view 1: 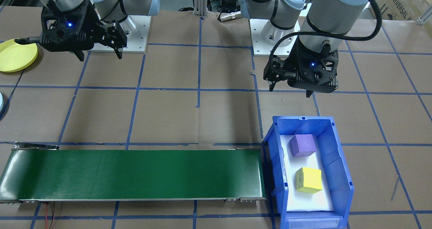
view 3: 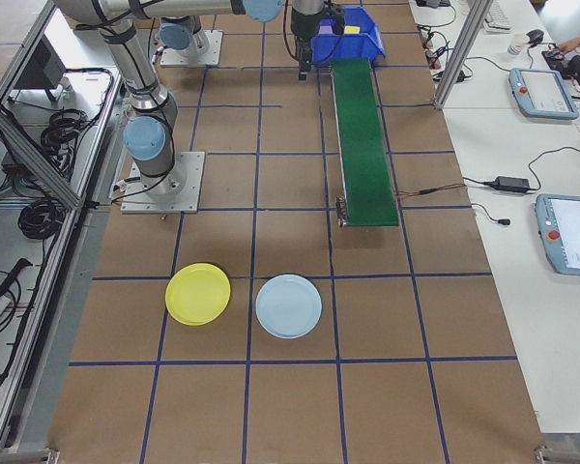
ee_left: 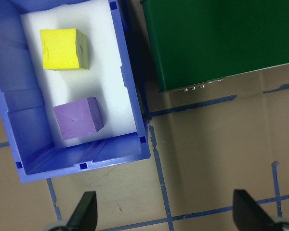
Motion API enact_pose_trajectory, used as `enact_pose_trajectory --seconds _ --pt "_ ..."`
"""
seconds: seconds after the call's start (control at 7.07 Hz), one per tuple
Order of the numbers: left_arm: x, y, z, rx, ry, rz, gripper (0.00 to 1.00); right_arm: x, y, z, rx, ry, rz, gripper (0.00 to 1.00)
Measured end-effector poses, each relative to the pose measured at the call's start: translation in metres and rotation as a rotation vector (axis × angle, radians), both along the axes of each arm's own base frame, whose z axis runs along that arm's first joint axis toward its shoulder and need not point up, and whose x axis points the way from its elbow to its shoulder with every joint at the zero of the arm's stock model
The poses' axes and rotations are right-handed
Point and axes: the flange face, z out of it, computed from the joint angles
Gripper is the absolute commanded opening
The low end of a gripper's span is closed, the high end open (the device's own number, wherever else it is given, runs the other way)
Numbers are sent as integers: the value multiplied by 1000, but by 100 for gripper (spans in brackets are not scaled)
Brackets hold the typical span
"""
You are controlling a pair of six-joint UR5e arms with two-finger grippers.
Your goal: Move block left to right into plate
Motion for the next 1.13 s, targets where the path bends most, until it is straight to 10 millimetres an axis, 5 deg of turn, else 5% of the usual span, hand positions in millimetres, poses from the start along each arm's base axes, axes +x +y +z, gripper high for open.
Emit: enact_pose_trajectory --seconds 0.57,1.13 --pt "13 -7 -7 2 1 7 100 0 0 0 1 0 0 100" --pt "102 -52 -89 71 22 -25 100 0 0 0 1 0 0 100"
